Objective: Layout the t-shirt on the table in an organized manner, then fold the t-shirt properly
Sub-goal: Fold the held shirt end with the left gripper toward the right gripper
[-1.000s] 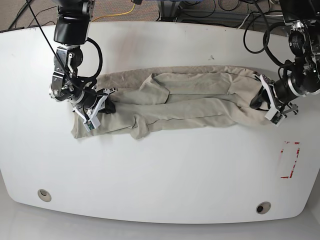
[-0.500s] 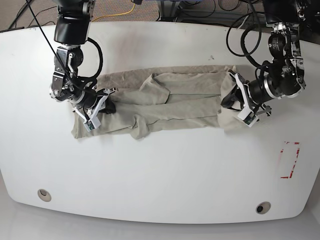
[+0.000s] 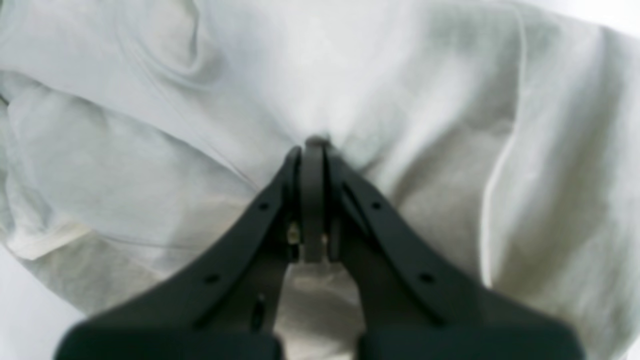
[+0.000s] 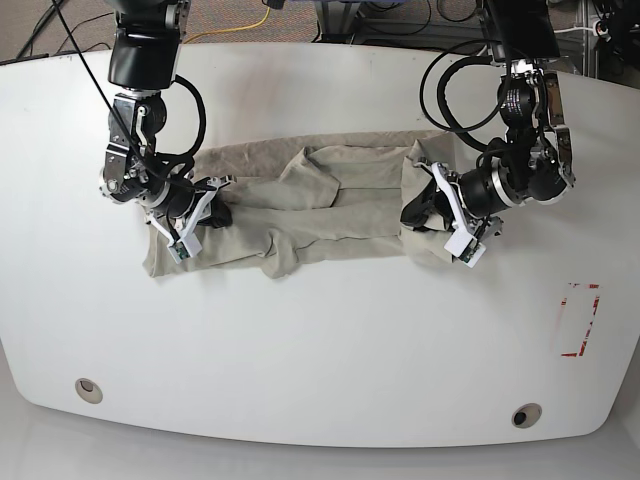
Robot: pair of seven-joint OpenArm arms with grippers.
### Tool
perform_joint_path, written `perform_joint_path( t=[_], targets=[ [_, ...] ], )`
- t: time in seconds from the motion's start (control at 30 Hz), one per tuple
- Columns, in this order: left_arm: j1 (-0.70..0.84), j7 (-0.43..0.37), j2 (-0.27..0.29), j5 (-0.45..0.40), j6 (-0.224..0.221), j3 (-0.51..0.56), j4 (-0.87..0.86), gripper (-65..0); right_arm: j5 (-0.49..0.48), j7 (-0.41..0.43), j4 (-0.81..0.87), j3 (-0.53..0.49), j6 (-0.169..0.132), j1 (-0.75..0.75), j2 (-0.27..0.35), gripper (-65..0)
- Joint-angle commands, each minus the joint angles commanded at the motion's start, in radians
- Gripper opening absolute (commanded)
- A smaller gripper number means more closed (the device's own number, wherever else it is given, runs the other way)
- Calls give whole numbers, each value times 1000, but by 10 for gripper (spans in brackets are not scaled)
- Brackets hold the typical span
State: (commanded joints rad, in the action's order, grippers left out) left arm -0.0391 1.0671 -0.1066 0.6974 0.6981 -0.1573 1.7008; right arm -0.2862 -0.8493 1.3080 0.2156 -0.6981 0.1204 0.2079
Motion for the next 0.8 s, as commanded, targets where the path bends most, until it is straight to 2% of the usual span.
perform_joint_path(
  t=[0.3,0.47,0.67,0.8],
  targets=[
    [-2,0,-2,0,0,68,-29,-607,0,0,0,-2,0,2,0,-644],
    [-2,0,3,2,0,127,-29,-492,-2,0,0,-3,0,2,-2,-644],
    [-17,-2,89,8,0,135,-29,-406,-2,-2,0,-41,0,2,6,-644],
    [-51,0,164,9,0,137,-26,-397,-2,-2,0,-64,0,-2,8,-644]
  ],
)
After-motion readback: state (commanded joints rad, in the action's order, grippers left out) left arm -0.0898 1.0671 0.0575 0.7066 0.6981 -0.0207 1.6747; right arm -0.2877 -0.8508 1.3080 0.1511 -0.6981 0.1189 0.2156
